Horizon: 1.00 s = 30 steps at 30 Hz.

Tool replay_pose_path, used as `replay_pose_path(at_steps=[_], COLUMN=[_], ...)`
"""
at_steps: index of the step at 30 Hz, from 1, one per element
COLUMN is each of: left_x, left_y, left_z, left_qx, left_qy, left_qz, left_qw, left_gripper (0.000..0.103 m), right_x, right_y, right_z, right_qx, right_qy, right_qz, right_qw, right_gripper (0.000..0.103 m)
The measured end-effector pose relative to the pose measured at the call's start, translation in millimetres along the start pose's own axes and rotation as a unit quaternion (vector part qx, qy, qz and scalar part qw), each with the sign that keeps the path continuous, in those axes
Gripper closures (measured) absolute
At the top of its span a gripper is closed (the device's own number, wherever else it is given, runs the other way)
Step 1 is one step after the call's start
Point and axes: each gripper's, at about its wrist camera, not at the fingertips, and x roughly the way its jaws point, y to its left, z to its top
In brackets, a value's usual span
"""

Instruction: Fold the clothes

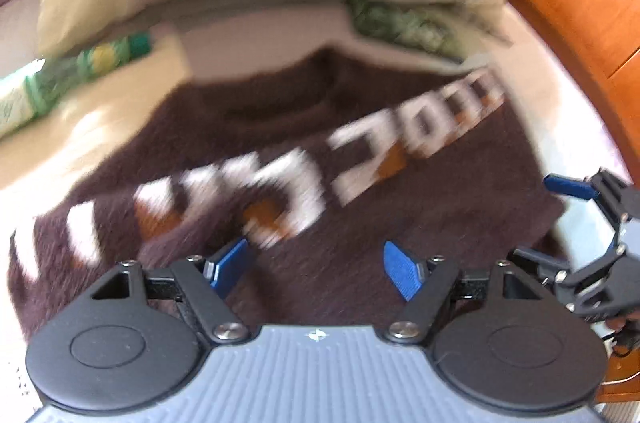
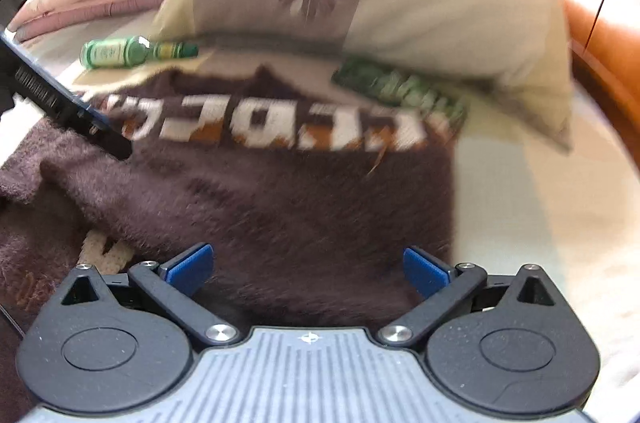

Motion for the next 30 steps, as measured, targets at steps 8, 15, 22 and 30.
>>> replay_pose_path(at_steps=[8,15,22,30], left_x=[28.5,102.1,136.6,158.0], left_y=[-100.4,-160.9,-168.1,-172.8], left_z=[55.0,61.5,78.0,96.2], left_qx=[0.018,0.036,0.042,0.059], left_qy=[-0.024,0.046,0.042,0.025], left_qz=[-0.128,-0.18,-0.166,-0.161], left_qw=[0.9914,0.982,0.9844,0.985], left_gripper=[0.027,0.027,0.026,0.027], right_x=[20.6,17.6,16.4,18.5], right_y=[0.5,-2.5,-3.9,-1.5], right_z=[-18.7,-22.4,-29.2,-29.6], right_qx=[-0.054,-0.044,-0.033,-0.021], right_qy=[0.042,0.031,0.014,0.01], right_qz=[-0.007,-0.001,-0.006,-0.012], right_qw=[0.998,0.999,0.999,1.0], right_gripper=[0.0,0.0,0.0,0.0])
